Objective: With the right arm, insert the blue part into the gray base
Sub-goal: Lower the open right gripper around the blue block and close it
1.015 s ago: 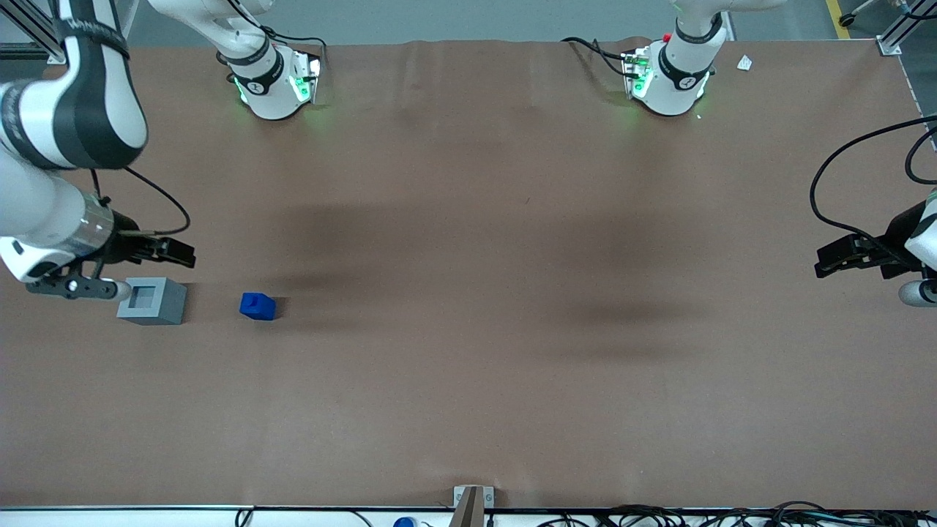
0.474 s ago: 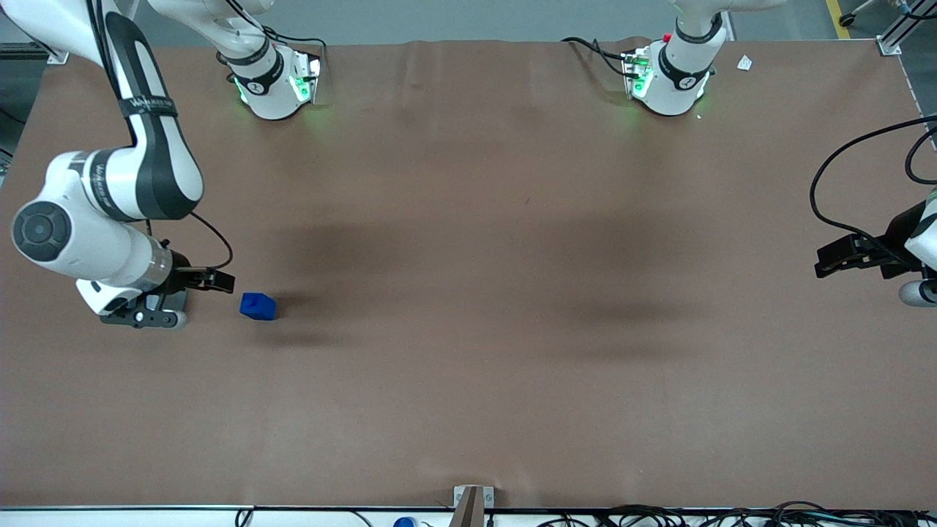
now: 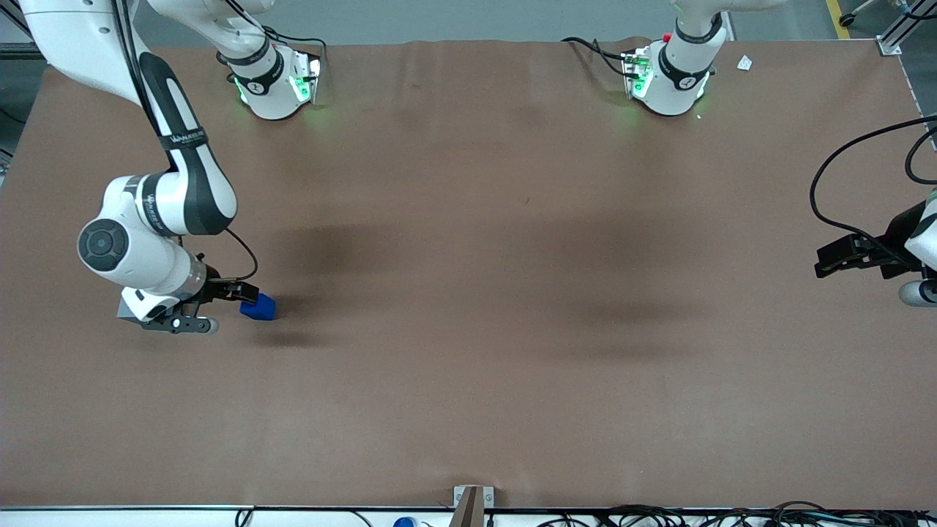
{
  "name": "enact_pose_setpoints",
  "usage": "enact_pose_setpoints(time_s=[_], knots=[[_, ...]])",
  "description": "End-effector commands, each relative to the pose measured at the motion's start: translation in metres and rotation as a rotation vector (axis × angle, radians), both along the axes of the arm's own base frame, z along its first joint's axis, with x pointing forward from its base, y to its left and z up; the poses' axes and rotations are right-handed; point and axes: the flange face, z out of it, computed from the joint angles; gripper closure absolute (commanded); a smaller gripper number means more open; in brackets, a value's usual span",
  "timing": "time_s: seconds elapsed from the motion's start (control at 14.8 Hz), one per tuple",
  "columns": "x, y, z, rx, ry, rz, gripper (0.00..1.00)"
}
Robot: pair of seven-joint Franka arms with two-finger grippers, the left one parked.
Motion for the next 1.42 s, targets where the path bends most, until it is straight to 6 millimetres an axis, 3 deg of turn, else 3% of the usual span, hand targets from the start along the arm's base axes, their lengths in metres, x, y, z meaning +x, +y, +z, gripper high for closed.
enact_pose_setpoints(time_s=[0.0, 0.41, 0.95, 1.35], knots=[[-0.003, 0.003, -0.003, 0.006, -0.025, -0.037, 0.0], [-0.009, 0.008, -0.033, 0.005, -0.025, -0.032, 0.0], [-0.009, 0.012, -0.049, 0.004, -0.018, -0.026, 0.01], [-0.007, 0.012, -0.052, 0.005, -0.024, -0.024, 0.08]])
